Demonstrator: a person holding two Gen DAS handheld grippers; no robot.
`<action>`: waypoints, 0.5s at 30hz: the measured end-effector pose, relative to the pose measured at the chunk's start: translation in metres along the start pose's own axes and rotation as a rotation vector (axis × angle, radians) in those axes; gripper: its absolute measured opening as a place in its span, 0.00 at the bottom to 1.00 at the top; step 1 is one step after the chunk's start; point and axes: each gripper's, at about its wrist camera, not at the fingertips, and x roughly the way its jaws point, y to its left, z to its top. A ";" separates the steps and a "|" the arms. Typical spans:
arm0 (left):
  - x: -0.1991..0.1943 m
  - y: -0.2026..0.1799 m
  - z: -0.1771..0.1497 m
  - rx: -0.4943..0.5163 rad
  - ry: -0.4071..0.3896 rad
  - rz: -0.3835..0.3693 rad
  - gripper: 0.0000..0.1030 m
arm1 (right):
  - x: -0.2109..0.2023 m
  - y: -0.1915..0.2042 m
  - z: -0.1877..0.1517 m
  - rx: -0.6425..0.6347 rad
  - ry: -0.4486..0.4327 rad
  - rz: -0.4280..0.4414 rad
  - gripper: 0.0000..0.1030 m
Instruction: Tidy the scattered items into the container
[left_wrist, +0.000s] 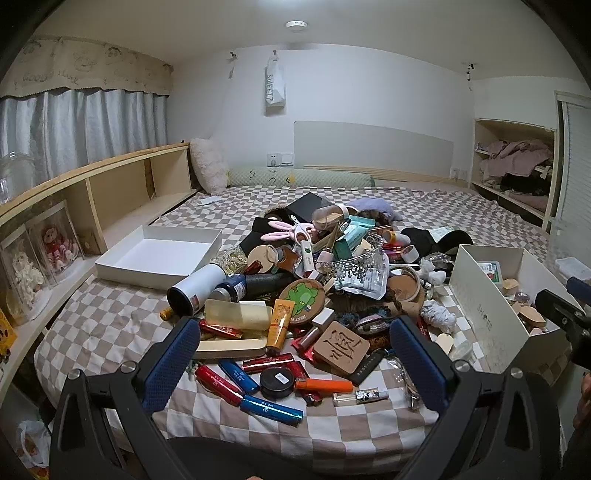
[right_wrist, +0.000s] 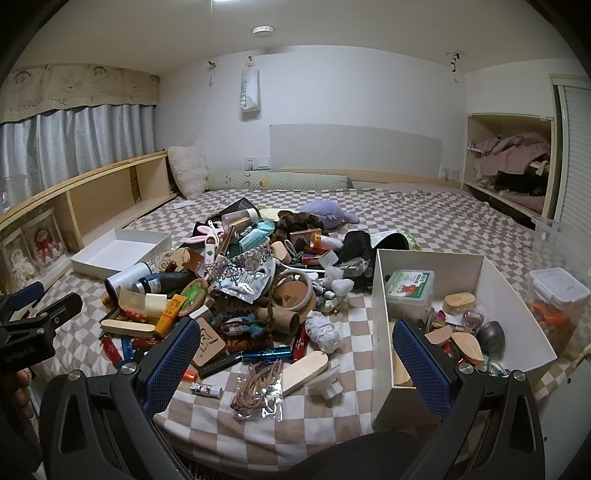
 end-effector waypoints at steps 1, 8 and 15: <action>0.000 0.000 -0.001 0.001 -0.004 0.002 1.00 | 0.000 0.000 0.000 0.001 -0.006 0.000 1.00; 0.001 -0.001 0.002 -0.012 0.005 0.005 1.00 | -0.002 0.003 0.000 0.003 -0.007 -0.005 1.00; -0.001 0.002 -0.002 0.004 0.001 -0.004 1.00 | -0.001 0.005 0.000 -0.002 0.002 -0.003 1.00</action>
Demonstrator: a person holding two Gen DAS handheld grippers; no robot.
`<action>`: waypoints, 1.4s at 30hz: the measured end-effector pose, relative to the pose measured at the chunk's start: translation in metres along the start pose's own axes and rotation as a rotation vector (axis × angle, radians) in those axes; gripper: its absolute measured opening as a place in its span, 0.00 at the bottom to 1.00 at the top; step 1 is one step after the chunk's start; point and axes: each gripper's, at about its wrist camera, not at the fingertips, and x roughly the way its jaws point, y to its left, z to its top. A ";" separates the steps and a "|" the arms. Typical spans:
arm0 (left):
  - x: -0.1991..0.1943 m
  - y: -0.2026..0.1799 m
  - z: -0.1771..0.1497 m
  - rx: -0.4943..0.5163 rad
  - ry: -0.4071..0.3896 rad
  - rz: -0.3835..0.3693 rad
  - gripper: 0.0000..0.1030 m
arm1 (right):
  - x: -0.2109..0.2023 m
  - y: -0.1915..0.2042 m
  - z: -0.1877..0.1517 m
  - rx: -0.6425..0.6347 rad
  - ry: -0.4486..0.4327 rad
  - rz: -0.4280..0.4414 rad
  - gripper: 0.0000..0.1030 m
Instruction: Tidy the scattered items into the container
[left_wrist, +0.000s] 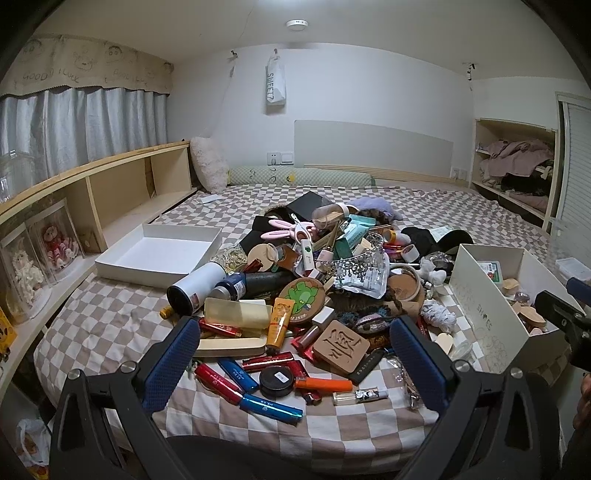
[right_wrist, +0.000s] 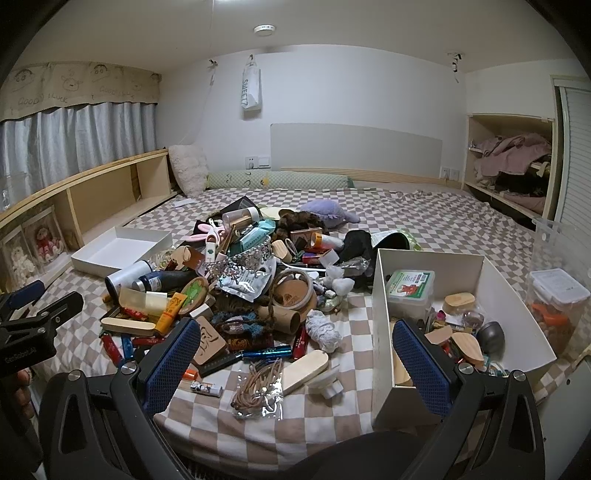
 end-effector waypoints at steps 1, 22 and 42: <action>0.000 0.001 -0.001 0.001 -0.001 0.000 1.00 | -0.001 0.000 0.000 0.000 0.001 0.000 1.00; 0.001 -0.002 -0.003 0.006 -0.005 0.004 1.00 | 0.001 -0.007 0.003 -0.015 0.009 0.004 1.00; 0.003 -0.004 -0.005 0.009 0.006 0.000 1.00 | 0.004 -0.007 0.000 -0.014 0.035 -0.002 1.00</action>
